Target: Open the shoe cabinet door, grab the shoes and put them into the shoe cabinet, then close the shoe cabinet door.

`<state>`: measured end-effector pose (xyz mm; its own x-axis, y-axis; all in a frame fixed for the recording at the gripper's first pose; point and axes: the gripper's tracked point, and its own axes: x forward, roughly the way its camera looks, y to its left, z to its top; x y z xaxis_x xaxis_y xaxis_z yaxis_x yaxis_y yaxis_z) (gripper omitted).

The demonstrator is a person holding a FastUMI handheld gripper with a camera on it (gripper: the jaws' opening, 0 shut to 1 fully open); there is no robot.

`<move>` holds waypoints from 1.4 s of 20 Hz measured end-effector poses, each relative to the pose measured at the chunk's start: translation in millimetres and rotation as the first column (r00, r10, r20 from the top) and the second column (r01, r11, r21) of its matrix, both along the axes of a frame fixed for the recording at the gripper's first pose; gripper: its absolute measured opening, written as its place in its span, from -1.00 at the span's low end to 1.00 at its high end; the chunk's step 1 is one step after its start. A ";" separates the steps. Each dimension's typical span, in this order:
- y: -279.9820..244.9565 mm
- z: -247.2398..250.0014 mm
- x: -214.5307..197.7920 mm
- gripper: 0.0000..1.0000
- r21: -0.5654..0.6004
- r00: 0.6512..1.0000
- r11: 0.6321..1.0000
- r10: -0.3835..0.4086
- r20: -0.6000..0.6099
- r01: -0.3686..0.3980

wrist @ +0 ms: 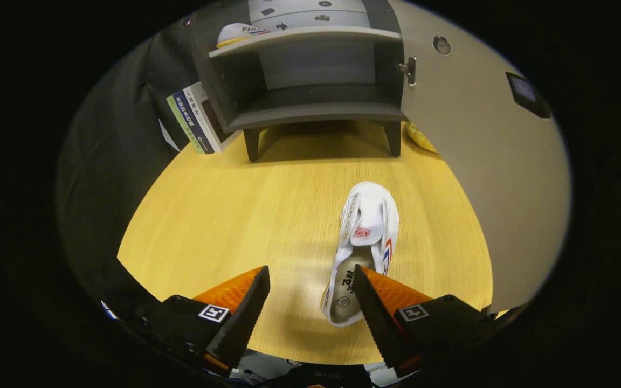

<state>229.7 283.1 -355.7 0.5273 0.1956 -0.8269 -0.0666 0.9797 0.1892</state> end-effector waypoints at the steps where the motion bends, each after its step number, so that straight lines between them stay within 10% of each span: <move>1: 0.7 -9.1 3.6 0.95 0.000 1.000 1.000 -0.003 -0.020 0.003; 13: -1.1 -59.9 58.7 0.89 -0.127 1.000 0.992 0.004 -0.010 -0.005; 20: -25.3 -66.8 68.6 -0.72 -0.172 1.000 0.985 -0.014 -0.007 0.012; 28: -31.0 -48.7 66.9 -0.95 -0.110 0.999 0.994 -0.022 0.026 0.024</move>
